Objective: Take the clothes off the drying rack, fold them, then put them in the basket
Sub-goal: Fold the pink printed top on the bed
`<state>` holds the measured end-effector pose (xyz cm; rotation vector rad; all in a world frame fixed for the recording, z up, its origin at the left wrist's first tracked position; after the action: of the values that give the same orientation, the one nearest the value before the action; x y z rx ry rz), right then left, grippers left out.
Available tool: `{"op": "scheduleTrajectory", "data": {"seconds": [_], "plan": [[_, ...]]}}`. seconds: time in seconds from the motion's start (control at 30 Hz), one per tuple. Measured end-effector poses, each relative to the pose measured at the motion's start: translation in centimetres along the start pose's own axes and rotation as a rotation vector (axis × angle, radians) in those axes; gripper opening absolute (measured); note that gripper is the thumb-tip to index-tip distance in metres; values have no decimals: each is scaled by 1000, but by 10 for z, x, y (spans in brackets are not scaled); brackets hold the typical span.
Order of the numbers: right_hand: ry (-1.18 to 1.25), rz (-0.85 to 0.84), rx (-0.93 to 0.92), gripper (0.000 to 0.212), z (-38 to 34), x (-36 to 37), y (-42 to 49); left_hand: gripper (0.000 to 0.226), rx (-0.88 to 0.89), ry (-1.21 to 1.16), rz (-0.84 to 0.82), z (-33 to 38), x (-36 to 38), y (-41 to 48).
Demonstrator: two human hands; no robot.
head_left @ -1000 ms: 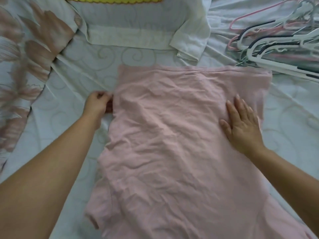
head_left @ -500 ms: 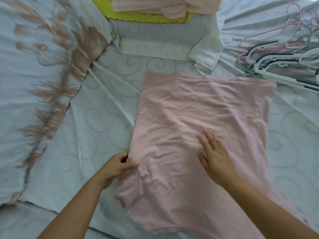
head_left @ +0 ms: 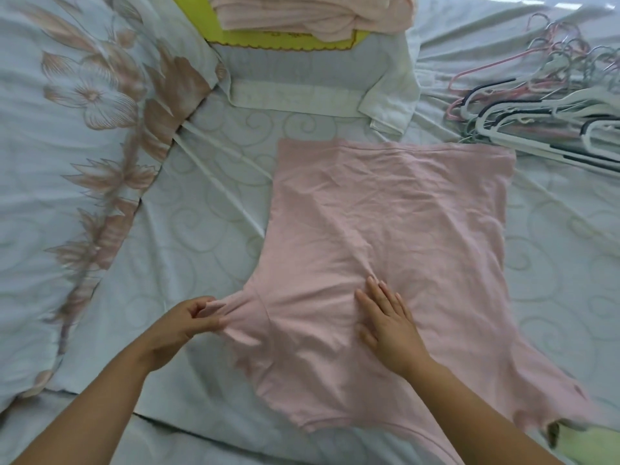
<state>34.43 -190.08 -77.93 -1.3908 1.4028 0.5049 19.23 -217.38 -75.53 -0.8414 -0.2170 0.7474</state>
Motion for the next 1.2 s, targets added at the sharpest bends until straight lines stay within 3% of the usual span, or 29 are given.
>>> {"op": "scheduleTrajectory", "data": {"seconds": [0.07,0.1,0.17,0.2,0.23,0.3,0.37,0.43,0.53,0.63,0.73,0.83,0.9,0.97,1.03,1.1,1.2], "plan": [[219,-58,59,83,-5,-4,-1,60,31,-43,47,16,10,-12],[346,-10,91,74,-8,-11,-4,49,51,-43,88,26,18,-16],[659,98,205,37,-8,-26,-12,32,156,58,165,60,44,-27],[895,96,313,24,-4,-24,-16,31,248,188,122,79,68,-32],[1163,37,437,23,-1,-14,-21,33,329,335,7,96,102,-37],[1550,-64,652,41,3,5,-31,37,366,665,-315,103,174,-45],[1730,-179,703,57,6,14,-36,36,179,825,-532,83,211,-38],[1777,-271,636,60,10,19,-36,28,85,738,-520,77,210,-15],[1619,-255,681,40,24,30,-37,19,149,794,-123,97,158,48],[1486,-165,748,28,36,39,-38,17,182,563,253,132,103,95],[1486,-123,759,17,38,36,-39,25,166,510,471,169,76,131],[1491,-132,684,16,34,34,-41,55,114,337,582,191,60,167],[1471,-139,610,17,28,33,-41,63,78,160,643,197,54,181],[1412,-101,553,24,25,32,-40,46,48,-55,654,192,54,195],[1331,-62,498,37,22,29,-41,12,20,-165,661,186,54,200],[1268,-49,444,43,17,24,-44,16,66,-259,676,192,51,204],[1364,-26,490,36,22,21,-55,29,346,-151,616,237,63,202]]}}
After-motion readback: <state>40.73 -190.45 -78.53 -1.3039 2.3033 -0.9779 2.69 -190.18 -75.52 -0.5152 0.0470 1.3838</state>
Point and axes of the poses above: each hand's wrist, its own y-axis towards the middle knuckle, its own x-axis out of the palm, z = x × y, the point moved 9 cm from there along y, towards the middle knuckle, and after that the axes turned 2 degrees about x, right-handed, at the moved point
